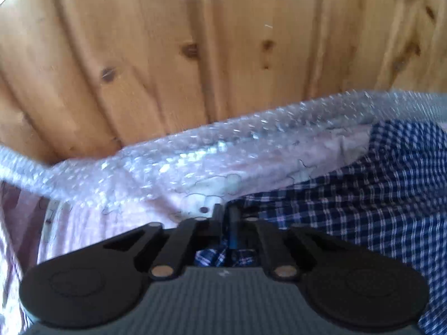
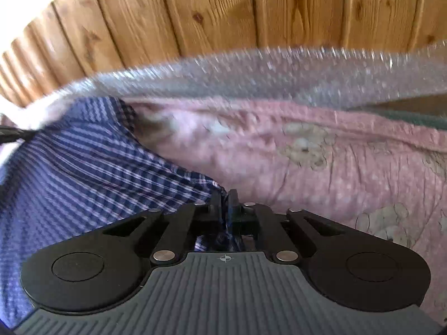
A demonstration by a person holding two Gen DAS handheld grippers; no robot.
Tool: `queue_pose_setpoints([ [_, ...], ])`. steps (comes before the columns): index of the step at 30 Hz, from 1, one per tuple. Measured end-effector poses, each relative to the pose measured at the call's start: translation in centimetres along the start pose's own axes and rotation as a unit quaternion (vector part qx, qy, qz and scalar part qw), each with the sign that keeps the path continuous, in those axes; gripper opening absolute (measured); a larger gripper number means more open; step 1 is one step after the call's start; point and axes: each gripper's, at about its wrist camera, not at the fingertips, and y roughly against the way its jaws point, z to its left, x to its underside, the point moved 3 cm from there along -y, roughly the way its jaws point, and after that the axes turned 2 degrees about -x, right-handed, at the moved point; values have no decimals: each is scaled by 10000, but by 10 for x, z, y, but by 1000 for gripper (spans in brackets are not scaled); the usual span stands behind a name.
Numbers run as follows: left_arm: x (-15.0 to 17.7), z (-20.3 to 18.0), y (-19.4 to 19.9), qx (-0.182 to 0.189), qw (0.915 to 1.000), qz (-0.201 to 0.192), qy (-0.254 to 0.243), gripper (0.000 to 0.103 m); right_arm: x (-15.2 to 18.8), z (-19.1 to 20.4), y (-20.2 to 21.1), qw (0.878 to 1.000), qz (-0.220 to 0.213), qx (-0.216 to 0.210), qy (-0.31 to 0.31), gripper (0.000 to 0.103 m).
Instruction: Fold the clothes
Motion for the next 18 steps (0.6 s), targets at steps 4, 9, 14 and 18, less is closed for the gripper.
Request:
queue_pose_setpoints([
  [4,6,30,44,330,9980,-208,504,55,8,-32,44,9962,-356,-342,-721,60],
  [9,56,57,82,883,9917,215,910,61,60,-67,89,9970,28,-236,-737,70],
  [14,102,64,64,214,9939,791,737,57,95,-60,94,9987,301,-190,-368,0],
  [18,106,69,61,-397,9949,713,588,65,92,-64,100,9985,242,324,-379,0],
])
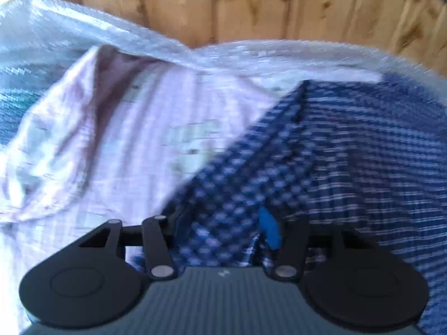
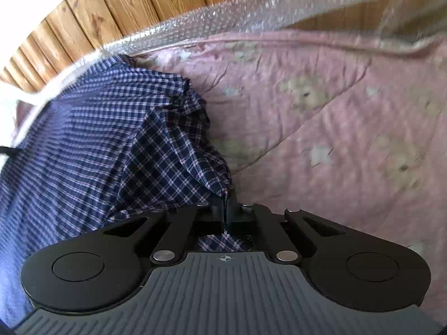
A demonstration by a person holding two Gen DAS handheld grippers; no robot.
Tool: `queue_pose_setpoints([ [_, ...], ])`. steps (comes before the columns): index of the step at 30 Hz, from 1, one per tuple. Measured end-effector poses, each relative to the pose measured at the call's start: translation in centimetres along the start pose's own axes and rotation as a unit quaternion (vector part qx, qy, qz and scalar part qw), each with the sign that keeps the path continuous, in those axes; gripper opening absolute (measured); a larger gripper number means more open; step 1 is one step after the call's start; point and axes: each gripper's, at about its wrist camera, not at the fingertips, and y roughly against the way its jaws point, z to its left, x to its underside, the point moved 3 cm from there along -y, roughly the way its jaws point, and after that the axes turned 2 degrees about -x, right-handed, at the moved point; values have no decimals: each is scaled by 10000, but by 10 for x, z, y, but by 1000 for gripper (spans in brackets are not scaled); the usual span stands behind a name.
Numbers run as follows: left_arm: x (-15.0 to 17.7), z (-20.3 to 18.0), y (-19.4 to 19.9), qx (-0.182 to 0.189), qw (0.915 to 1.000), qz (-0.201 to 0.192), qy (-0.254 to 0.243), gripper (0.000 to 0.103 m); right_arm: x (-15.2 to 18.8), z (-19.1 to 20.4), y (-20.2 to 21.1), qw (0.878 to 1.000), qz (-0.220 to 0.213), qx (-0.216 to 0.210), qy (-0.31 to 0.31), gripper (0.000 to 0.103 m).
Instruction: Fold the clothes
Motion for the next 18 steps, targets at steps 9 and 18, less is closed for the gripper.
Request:
queue_pose_setpoints([
  [9,-13,-5,16,-189,9997,-137,-111,58,-4,-26,12,9960,132,879,-137,20],
  [18,-69,-96,21,842,9937,-513,-524,63,-47,71,6,9974,-655,47,301,35],
])
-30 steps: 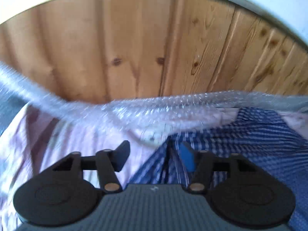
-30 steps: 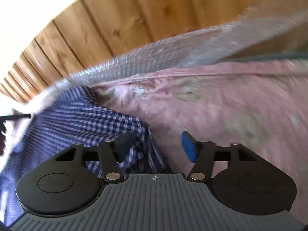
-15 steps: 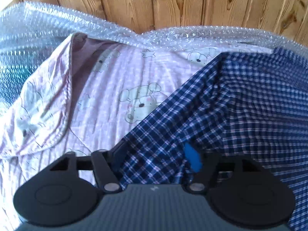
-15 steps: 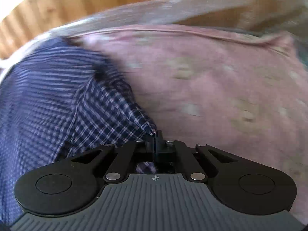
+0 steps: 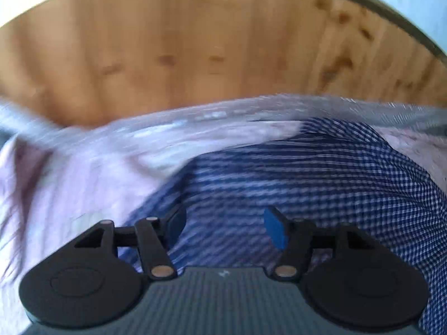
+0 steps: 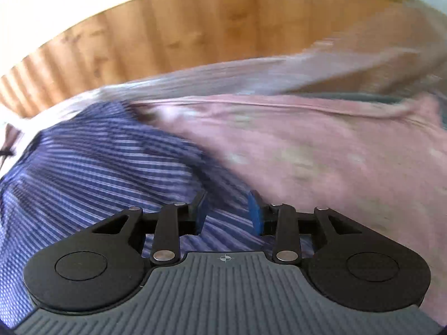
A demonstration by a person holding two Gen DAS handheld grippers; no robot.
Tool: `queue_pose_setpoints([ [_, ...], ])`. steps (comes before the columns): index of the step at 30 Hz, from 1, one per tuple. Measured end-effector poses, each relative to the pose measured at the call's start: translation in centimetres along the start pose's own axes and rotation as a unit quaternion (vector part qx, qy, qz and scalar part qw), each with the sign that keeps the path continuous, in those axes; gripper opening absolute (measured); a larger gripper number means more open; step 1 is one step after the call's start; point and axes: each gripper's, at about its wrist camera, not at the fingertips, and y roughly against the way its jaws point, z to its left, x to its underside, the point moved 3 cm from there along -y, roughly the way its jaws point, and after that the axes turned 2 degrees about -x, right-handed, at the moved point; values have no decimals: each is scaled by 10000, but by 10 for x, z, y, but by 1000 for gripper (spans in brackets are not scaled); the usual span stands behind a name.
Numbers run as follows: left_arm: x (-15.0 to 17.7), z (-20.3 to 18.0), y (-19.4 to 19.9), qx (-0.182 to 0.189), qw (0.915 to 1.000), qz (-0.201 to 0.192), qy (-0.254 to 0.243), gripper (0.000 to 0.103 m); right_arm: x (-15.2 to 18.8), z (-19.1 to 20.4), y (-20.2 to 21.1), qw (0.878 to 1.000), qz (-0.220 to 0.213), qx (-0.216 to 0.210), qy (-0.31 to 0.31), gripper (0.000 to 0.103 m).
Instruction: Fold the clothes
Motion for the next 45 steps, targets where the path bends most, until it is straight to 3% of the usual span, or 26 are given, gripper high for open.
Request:
queue_pose_setpoints([
  [2,-8,-19,-22,-84,9995,138,-275,62,-14,23,-29,9997,26,-153,212,33],
  [4,-6,-14,-43,-521,9967,397,-472,61,-21,32,-61,9988,337,-236,255,24],
  [5,-6,-5,-45,-619,9967,324,-424,69,-20,31,-77,9977,588,-174,296,18],
  [7,-6,22,-41,-1010,9943,322,-134,68,-16,12,-88,9969,710,17,337,16],
  [8,-4,36,-34,-1145,9929,321,81,61,-15,1,-92,9966,730,120,353,22],
  [9,0,47,-25,-1222,9917,307,264,58,-13,-10,-90,9966,737,290,228,22],
  [10,6,56,-12,-1113,9924,263,444,58,-11,-16,-85,9960,713,517,170,19],
  [12,25,59,16,-463,9955,184,802,61,-7,-19,-73,9928,637,992,219,24],
  [14,49,50,36,80,9959,249,865,62,-1,-2,-52,9979,301,554,107,24],
  [16,78,38,37,121,9973,511,513,64,16,30,-39,9993,256,-153,233,31],
  [18,105,40,31,-240,9981,543,160,62,40,58,-33,9954,415,-740,441,39],
  [20,112,53,38,-583,9970,507,83,72,75,60,-36,9921,652,-684,825,32],
  [21,113,61,43,-857,9944,582,207,66,84,55,-33,9921,708,-538,883,29],
  [23,116,75,63,-953,9920,603,563,59,92,40,-21,9933,780,-166,837,29],
  [25,123,66,89,-484,9952,520,678,59,98,36,-6,9937,771,68,809,34],
  [27,139,47,110,-8,9972,493,559,63,96,54,15,9949,592,5,821,35],
  [29,167,25,114,43,9973,707,207,65,101,84,28,9943,479,-378,879,44],
  [31,202,26,114,-237,9954,918,125,64,122,115,25,9890,711,-697,1094,47],
  [32,219,31,116,-395,9948,932,147,73,137,124,20,9855,920,-772,1201,47],
  [33,229,44,123,-506,9934,980,304,75,155,125,16,9827,1091,-751,1291,46],
  [35,247,67,137,-755,9896,1086,566,76,180,117,31,9838,863,-656,1430,46],
  [37,261,84,153,-948,9855,1173,772,68,194,104,48,9844,1020,-423,1373,45],
  [38,264,86,165,-806,9859,1119,946,53,199,102,55,9835,1128,-237,1393,46],
  [40,267,83,192,-388,9880,877,1213,55,203,108,71,9828,1197,-6,1409,43],
  [42,273,64,209,4,9924,717,1000,61,203,129,91,9860,992,-172,1329,39],
  [45,306,35,206,193,9933,1021,504,60,224,180,105,9846,951,-617,1332,43],
])
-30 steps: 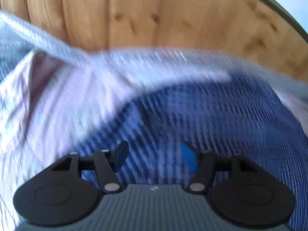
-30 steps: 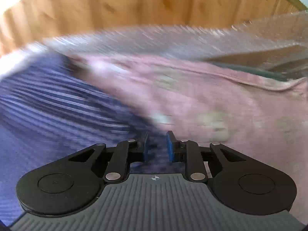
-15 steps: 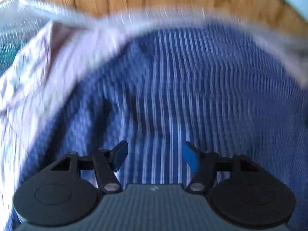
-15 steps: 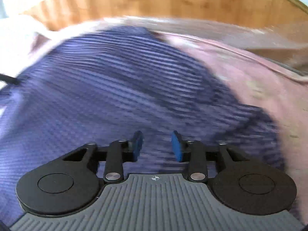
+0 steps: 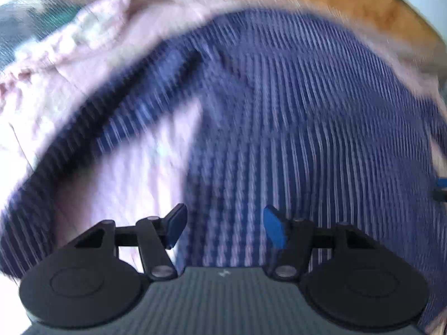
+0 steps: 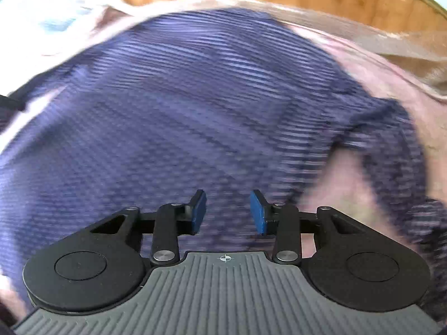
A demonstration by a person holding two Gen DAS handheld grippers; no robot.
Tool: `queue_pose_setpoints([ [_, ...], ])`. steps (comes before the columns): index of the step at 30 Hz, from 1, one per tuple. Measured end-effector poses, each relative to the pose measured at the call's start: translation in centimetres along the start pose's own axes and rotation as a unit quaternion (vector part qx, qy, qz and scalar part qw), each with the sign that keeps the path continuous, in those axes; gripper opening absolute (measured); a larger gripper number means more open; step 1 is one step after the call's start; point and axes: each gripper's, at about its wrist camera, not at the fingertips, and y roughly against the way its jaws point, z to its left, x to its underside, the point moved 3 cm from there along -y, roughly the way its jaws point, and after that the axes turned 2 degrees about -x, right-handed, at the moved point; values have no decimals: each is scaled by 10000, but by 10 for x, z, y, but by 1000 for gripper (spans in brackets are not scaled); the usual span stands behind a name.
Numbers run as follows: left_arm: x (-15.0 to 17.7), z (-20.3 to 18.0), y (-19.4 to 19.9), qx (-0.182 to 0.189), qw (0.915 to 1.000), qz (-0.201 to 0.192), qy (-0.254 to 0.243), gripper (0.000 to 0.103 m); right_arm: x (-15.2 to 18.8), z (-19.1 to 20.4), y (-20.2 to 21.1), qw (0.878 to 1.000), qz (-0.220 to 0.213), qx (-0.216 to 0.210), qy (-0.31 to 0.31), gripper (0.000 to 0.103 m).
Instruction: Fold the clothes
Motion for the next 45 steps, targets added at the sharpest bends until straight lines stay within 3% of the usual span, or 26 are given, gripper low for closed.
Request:
queue_pose_setpoints([
  [1,15,0,-4,-83,9999,125,-77,59,12,18,-8,9998,176,-89,79,44],
  [2,31,2,-1,-191,9996,-25,-225,59,28,29,-10,9996,253,-58,151,43],
  [5,70,14,12,-883,9949,3,-493,81,79,42,-2,9989,360,236,198,46],
  [7,77,20,22,-709,9973,79,-202,75,104,37,13,9974,577,425,-124,46],
  [8,80,23,27,-621,9980,117,-56,60,108,39,18,9968,596,485,-210,47],
  [9,83,25,32,-531,9984,153,90,53,107,42,23,9967,543,533,-269,46],
  [12,67,4,59,103,9992,-286,260,60,105,54,36,9960,383,673,-446,44],
  [14,69,-15,51,179,9995,-263,42,60,105,63,39,9956,300,658,-592,43],
  [17,90,-22,25,-145,9992,189,-319,58,115,82,23,9951,324,364,-859,41],
  [19,111,-24,32,-333,9959,-134,-828,62,140,87,19,9946,386,385,-878,42],
  [21,122,-18,36,-374,9968,-49,-700,69,166,88,31,9952,233,451,-835,42],
  [26,126,-10,49,-405,9980,181,-446,67,182,87,45,9962,420,339,-686,47],
  [27,124,-8,53,-388,9984,233,-332,62,181,84,46,9959,565,209,-678,49],
  [29,116,2,68,-313,9994,126,71,61,174,75,55,9942,750,106,-766,45],
  [32,100,29,87,-550,9939,-206,930,70,142,58,75,9953,317,128,-910,47],
  [35,80,71,90,-1381,9738,-323,1776,71,87,53,74,9975,4,-40,-699,51],
  [37,67,105,89,-1819,9610,-531,2013,77,47,61,62,9985,-150,-266,-447,56],
  [38,61,115,89,-2101,9549,-594,2011,79,30,67,56,9984,-190,-396,-346,59],
  [41,50,133,92,-2633,9477,-791,1623,80,-17,95,22,9967,-19,-799,-128,59],
  [43,33,128,82,-2663,9502,-983,1284,81,-46,128,4,9930,64,-1180,29,60],
  [45,19,128,63,-2487,9584,-1059,915,81,-72,164,-11,9865,125,-1631,6,63],
])
